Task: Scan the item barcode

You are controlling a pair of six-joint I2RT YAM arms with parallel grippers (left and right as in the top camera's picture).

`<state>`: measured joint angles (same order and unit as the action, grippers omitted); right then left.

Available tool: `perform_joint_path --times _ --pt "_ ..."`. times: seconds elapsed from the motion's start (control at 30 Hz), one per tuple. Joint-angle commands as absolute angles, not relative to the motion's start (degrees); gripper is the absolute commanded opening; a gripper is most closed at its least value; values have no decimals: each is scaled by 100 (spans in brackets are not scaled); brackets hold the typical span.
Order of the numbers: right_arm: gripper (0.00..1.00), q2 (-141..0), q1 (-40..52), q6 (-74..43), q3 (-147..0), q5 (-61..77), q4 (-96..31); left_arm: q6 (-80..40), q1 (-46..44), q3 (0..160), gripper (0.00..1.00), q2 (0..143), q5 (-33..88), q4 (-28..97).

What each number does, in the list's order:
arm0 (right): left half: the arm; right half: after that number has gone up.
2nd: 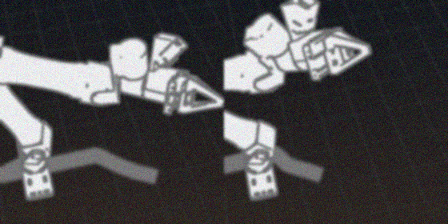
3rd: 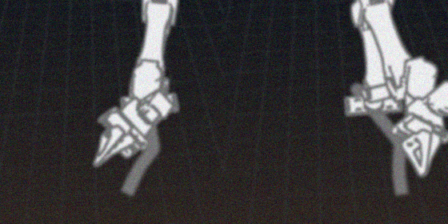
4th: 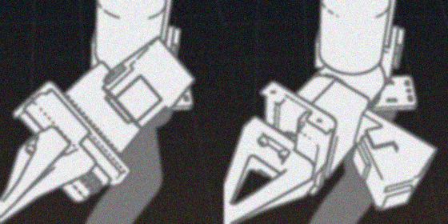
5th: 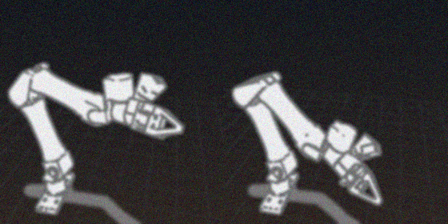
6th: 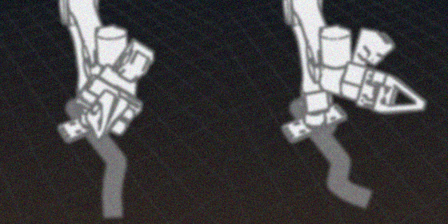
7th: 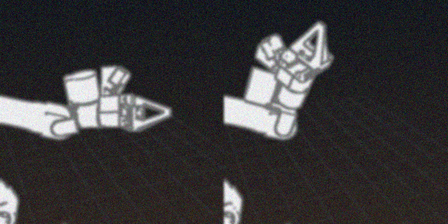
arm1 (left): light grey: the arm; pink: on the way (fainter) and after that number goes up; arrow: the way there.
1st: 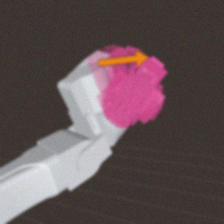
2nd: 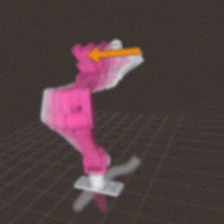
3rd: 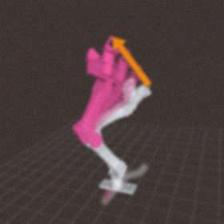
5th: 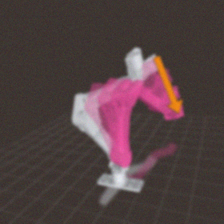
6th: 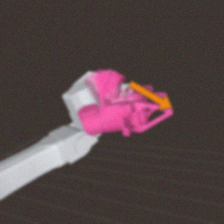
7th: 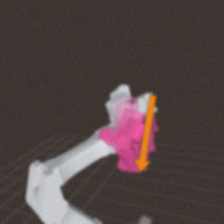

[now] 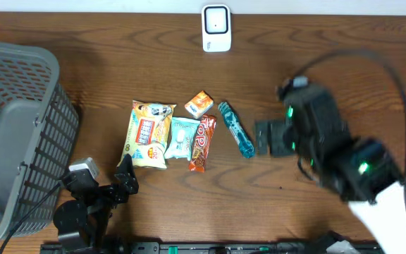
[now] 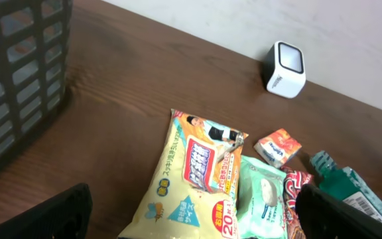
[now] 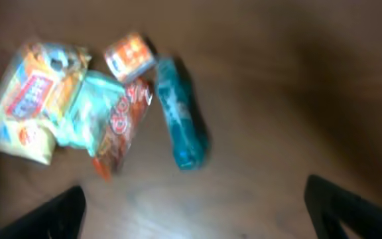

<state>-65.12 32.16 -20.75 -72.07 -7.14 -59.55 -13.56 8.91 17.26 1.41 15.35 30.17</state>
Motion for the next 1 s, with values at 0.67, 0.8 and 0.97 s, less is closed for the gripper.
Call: perform_joint_path --times 0.67,0.8,0.97 --pt "99 -8484 3385 -1278 -4152 -703 -1599 -1385 904 1708 98 134 1603 3000" --pt "99 -8759 3385 -1035 -4152 -703 -1350 -1385 904 1708 98 134 1603 3000" --pt "94 -9004 3385 -904 -4152 -867 -1181 -1385 904 1708 98 134 1603 3000"
